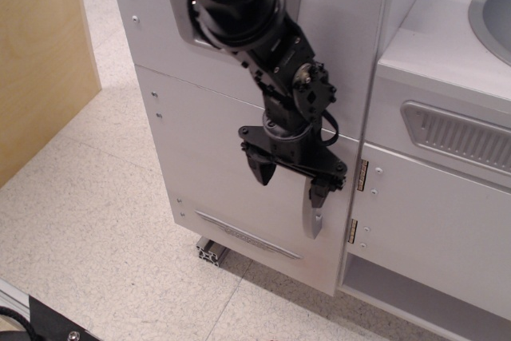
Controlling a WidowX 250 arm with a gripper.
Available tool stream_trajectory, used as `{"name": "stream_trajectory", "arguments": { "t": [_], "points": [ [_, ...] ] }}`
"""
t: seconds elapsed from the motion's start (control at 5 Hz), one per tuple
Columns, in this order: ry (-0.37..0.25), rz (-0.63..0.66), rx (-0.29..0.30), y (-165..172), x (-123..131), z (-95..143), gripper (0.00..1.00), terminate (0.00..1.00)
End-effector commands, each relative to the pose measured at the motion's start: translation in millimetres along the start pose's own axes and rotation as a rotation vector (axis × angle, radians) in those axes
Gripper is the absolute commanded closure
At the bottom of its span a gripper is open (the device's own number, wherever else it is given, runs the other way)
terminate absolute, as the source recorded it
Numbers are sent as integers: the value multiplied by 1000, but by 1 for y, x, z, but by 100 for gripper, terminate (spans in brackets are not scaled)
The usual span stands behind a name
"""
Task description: Open low fridge
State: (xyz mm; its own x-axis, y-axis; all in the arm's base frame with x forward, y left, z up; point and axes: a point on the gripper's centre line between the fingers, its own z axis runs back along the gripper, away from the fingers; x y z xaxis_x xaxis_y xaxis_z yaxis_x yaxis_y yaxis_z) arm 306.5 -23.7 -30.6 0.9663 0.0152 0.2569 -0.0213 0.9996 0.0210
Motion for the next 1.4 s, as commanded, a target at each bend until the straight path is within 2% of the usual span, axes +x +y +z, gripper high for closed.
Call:
{"name": "stream_trajectory", "arguments": {
  "t": [0.0, 0.2, 0.4, 0.6, 0.8, 1.0, 1.2],
  "points": [
    [-55, 11, -10, 3, 16, 4, 100, 0],
    [-34, -18, -13, 3, 13, 3, 100, 0],
    [-48, -34, -4, 4, 7, 3, 100, 0],
    [0, -65, -15, 11, -9, 4, 100, 0],
    [37, -121, -32, 22, -32, 17, 100, 0],
    [58, -204, -61, 32, -47, 41, 100, 0],
    [82, -252, -101, 41, -54, 74, 0, 0]
  ]
}}
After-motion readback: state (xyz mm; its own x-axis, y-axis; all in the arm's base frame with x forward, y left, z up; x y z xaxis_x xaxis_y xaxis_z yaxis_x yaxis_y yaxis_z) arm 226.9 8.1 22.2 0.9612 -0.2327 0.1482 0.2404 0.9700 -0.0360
